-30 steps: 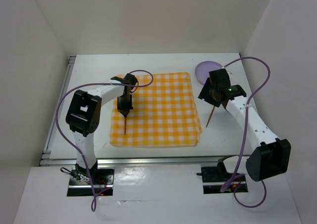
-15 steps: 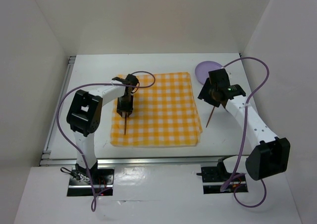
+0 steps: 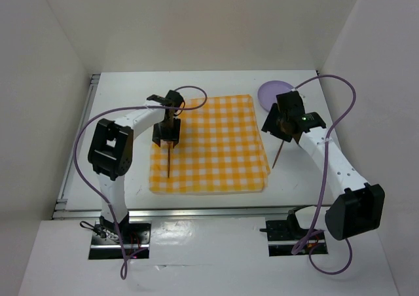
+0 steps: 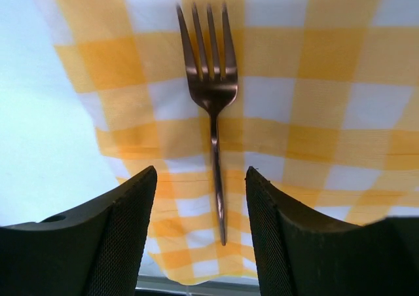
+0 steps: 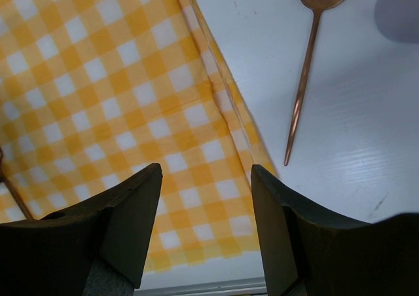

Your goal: Set the dinner table for one person

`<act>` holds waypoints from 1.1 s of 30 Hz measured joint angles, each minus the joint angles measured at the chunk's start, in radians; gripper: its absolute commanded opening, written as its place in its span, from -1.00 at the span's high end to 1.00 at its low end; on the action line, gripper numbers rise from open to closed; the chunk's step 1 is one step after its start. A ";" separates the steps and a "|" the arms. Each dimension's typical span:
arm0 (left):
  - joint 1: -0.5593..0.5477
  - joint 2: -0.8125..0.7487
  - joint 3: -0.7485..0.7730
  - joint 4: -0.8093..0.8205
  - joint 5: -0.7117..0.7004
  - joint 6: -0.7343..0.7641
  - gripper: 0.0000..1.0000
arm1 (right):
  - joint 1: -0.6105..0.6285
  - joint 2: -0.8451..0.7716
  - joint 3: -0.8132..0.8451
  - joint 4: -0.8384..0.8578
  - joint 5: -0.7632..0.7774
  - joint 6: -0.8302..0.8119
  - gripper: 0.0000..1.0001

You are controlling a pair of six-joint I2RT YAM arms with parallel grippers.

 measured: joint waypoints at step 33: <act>0.177 -0.308 -0.070 0.016 -0.227 0.146 -0.18 | -0.154 0.489 -0.062 0.153 0.093 -0.082 0.30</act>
